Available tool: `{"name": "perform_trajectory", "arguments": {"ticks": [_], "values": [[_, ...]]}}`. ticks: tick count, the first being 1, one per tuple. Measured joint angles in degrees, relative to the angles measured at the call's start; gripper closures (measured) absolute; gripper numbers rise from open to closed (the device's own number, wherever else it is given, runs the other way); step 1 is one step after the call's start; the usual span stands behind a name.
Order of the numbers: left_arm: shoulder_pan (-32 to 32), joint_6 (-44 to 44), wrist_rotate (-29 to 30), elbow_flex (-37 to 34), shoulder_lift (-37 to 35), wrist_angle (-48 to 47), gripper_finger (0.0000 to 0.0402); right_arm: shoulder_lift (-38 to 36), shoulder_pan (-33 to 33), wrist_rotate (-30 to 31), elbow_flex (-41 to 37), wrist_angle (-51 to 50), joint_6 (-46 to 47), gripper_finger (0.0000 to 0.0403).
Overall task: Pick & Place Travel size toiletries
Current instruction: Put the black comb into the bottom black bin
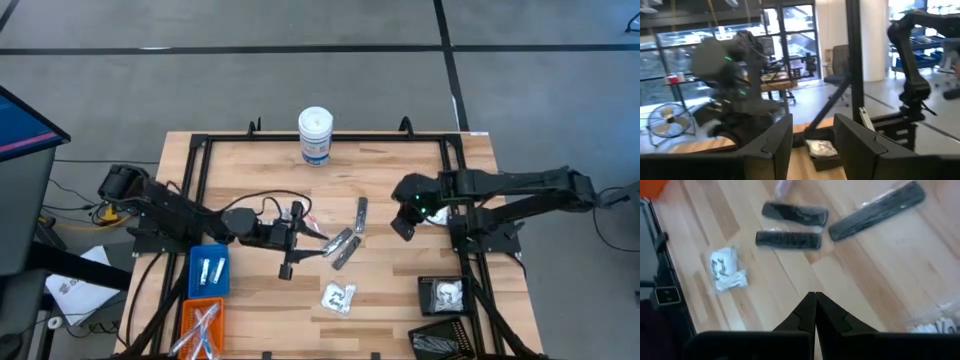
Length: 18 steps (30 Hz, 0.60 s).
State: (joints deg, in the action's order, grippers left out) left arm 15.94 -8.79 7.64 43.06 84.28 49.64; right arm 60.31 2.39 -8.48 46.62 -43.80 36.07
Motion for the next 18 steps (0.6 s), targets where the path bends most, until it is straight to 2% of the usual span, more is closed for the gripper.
{"name": "perform_trajectory", "arguments": {"ticks": [5, 10, 15, 18], "values": [[-0.5, -0.02, 5.76, -3.6, -4.48, -0.7, 0.0266, 4.19, -3.28, 2.27, -0.1, 3.42, 0.51, 0.0403], [-4.16, 2.6, 12.29, -7.38, -7.25, -1.06, 0.0266, 10.59, 0.65, 6.79, -0.1, 8.91, 2.36, 0.0403], [-10.84, 9.33, 10.84, -9.45, -5.98, -3.06, 0.0266, 17.75, 7.39, 6.25, -0.08, 13.63, -0.14, 0.0403], [-14.91, 12.33, 6.89, -9.55, -3.53, -5.84, 0.0266, 21.99, 10.53, 2.87, -0.09, 17.3, -1.94, 0.0403]]}}
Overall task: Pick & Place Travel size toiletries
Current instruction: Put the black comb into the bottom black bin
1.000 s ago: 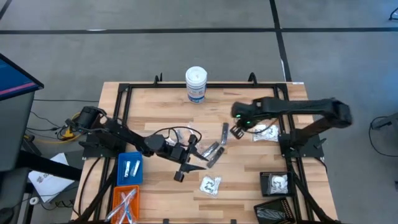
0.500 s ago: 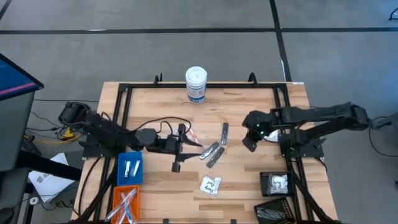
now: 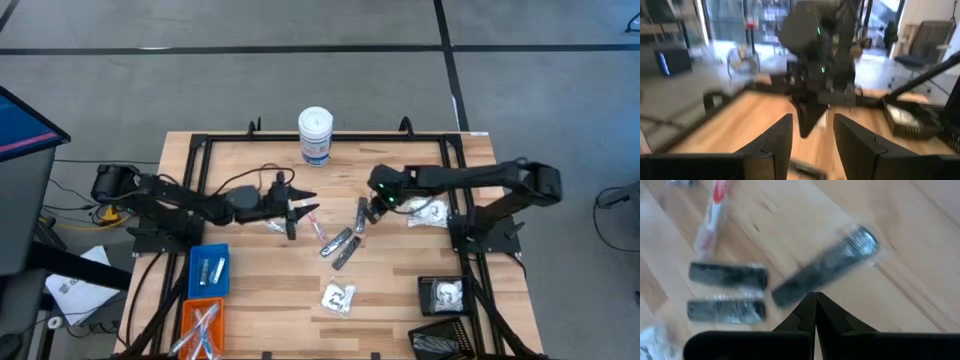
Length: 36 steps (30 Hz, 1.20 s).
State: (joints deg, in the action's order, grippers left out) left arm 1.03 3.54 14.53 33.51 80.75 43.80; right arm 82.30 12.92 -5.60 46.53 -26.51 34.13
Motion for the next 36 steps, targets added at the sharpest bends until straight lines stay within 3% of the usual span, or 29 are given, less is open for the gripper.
{"name": "perform_trajectory", "arguments": {"ticks": [4, 6, 10, 15, 20, 26, 31, 36], "values": [[-3.3, 4.19, -7.62, 0.07, 5.46, -0.14, 0.0266, 5.22, 0.43, -8.03, 0.0, 4.04, -3.3, 0.0403], [-3.35, 4.53, -8.62, 0.77, 8.87, -0.29, 0.0266, 7.46, -1.02, -9.82, 0.01, 5.37, -5.14, 0.0403], [-2.28, 4.35, -10.11, 3.92, 15.53, -0.29, 0.0266, 10.15, -4.13, -7.81, 0.0, 7.25, -7.67, 0.0403], [0.31, 3.09, -22.13, 11.26, 21.83, -4.35, 0.0272, 10.91, -7.99, -5.0, 0.02, 7.94, -11.28, 0.0403], [4.0, 2.04, -21.65, 14.8, 22.9, -17.87, 0.0302, 10.62, -13.15, -4.55, -0.03, 6.32, -13.63, 0.0403], [7.32, 2.67, -19.12, 15.37, 22.84, -19.26, 0.0388, 10.62, -17.6, -1.08, 0.01, 9.9, -14.75, 0.0403], [7.28, 5.47, -19.95, 15.38, 22.82, -21.7, 0.0399, 10.62, -18.47, 3.54, 0.0, 12.16, -12.65, 0.0403], [7.26, 5.65, -23.89, 15.35, 22.82, -24.76, 0.0401, 10.62, -18.43, 4.21, -0.01, 12.16, -10.7, 0.0403]]}}
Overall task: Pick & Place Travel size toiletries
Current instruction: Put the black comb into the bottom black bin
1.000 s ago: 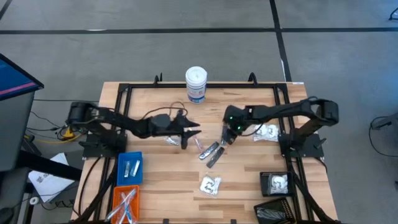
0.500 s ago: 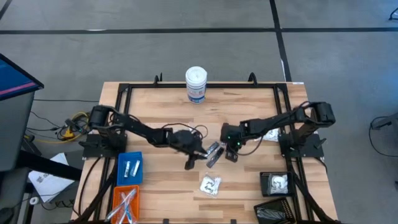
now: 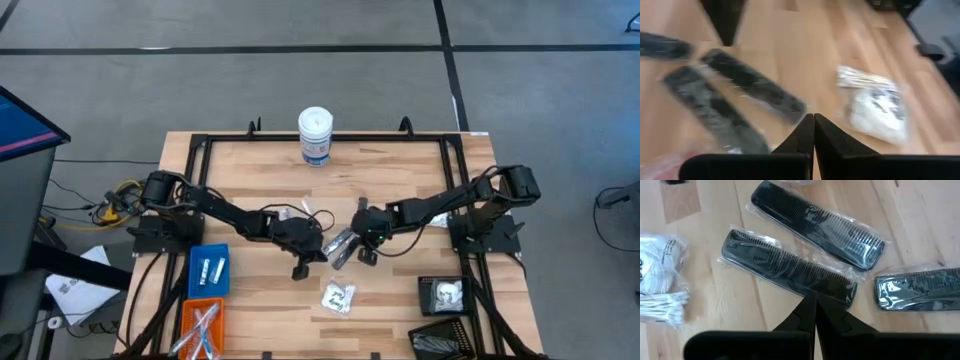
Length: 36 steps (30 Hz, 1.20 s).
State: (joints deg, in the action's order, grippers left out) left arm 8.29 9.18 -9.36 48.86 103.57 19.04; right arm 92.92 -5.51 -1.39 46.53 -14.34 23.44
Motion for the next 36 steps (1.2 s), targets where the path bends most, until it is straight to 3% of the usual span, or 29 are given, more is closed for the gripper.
{"name": "perform_trajectory", "arguments": {"ticks": [6, 14, 23, 36], "values": [[0.0, -1.11, -4.62, 0.0, 0.0, -0.02, 0.0401, 0.0, -0.76, -1.65, 0.02, 0.11, 0.04, 0.0403], [0.0, -1.61, -4.53, 0.01, 0.26, 0.0, 0.0401, 0.17, -0.85, -4.49, 0.0, 2.66, 0.62, 0.0403], [-0.13, -2.9, -4.44, 8.46, 11.68, -1.27, 0.0401, 0.17, -1.09, -4.57, 0.02, 1.2, 0.62, 0.0403], [-1.44, -2.9, -0.94, 8.4, 10.88, -7.08, 0.0401, 0.17, -2.31, -4.59, 0.02, 1.61, -0.04, 0.0403]]}}
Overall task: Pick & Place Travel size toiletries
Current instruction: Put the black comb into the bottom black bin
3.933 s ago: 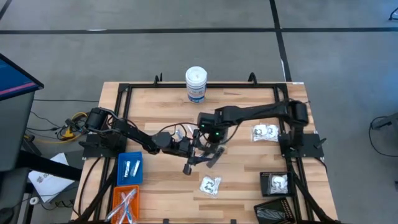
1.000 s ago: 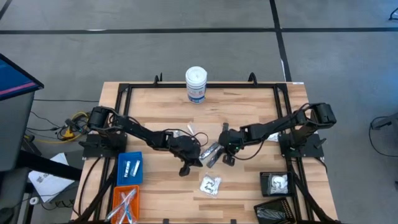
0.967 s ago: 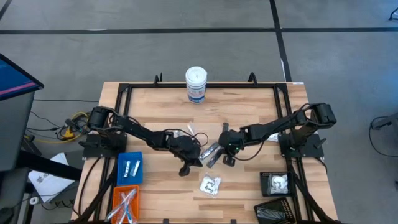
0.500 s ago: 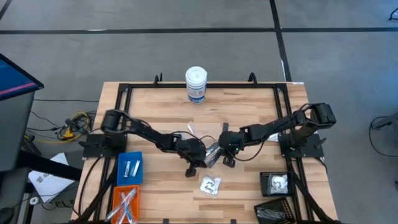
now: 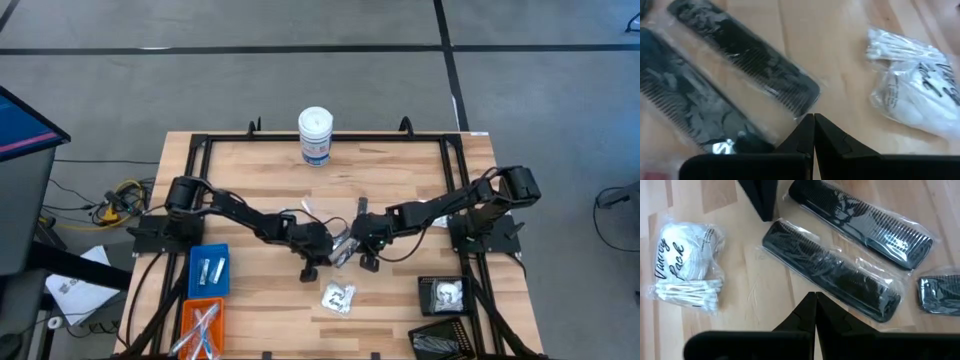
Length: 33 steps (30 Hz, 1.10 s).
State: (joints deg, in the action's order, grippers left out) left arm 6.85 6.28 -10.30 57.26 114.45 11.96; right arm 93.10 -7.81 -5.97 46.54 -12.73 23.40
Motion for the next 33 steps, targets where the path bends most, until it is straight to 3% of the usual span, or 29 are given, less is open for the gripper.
{"name": "perform_trajectory", "arguments": {"ticks": [5, 17, 27, 33], "values": [[-0.44, 0.15, 1.92, -0.55, -0.09, 0.34, 0.0401, 0.0, 0.0, 0.0, 0.0, -0.01, 0.02, 0.0403], [-0.51, 0.01, 17.67, -0.86, -1.46, -1.05, 0.0401, 0.0, 0.0, 0.0, 0.0, -0.12, -0.22, 0.0403], [0.68, 0.0, 16.81, -0.88, -1.57, 1.74, 0.0401, 0.0, 0.07, 0.02, 0.0, -4.57, -0.9, 0.0403], [1.5, -0.02, 9.73, -0.85, -1.64, 5.03, 0.0401, -0.99, -0.01, 6.12, -0.02, -8.0, -0.88, 0.0403]]}}
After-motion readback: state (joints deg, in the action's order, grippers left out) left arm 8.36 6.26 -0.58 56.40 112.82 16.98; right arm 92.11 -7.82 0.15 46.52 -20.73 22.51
